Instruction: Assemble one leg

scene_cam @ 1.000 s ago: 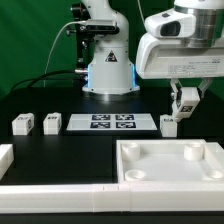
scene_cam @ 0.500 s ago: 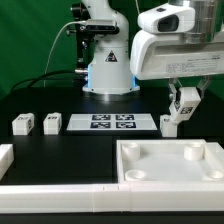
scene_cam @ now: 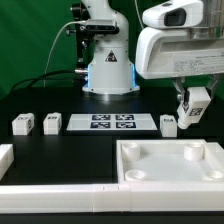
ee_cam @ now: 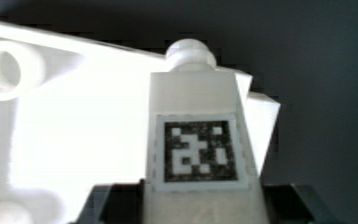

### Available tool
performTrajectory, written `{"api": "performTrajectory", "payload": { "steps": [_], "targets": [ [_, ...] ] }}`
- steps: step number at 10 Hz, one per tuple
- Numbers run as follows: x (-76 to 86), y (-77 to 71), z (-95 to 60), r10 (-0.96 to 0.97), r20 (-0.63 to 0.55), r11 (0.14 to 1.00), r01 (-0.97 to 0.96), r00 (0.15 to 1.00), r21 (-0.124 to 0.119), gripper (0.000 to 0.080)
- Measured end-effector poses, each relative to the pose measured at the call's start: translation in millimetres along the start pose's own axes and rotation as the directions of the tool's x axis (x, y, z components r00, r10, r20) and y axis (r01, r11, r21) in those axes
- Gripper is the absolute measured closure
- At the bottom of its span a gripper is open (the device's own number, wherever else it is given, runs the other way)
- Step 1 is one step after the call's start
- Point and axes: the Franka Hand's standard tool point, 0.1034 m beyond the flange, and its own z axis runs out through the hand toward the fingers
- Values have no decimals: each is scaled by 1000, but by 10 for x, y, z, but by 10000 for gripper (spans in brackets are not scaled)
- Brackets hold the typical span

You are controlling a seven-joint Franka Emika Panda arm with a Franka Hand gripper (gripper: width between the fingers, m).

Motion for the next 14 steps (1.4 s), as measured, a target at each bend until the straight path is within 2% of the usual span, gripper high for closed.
{"api": "performTrajectory", "payload": {
  "steps": [1,2,3,4,6,10,14],
  "targets": [
    [110,-6,-28,-1,-98,1000,1,995,3,506],
    [105,5,-12,-10,-233,1000,11,972,4,506],
    [23,85,40,-37,-328,999,37,944,-6,506],
    [14,130,65,-36,-352,999,36,935,-7,506],
    [211,144,18,-69,-357,998,68,931,-17,506],
    [216,148,31,-74,-354,997,73,932,-18,506],
    [639,240,-77,-98,-383,995,94,918,-29,506]
  ]
}}
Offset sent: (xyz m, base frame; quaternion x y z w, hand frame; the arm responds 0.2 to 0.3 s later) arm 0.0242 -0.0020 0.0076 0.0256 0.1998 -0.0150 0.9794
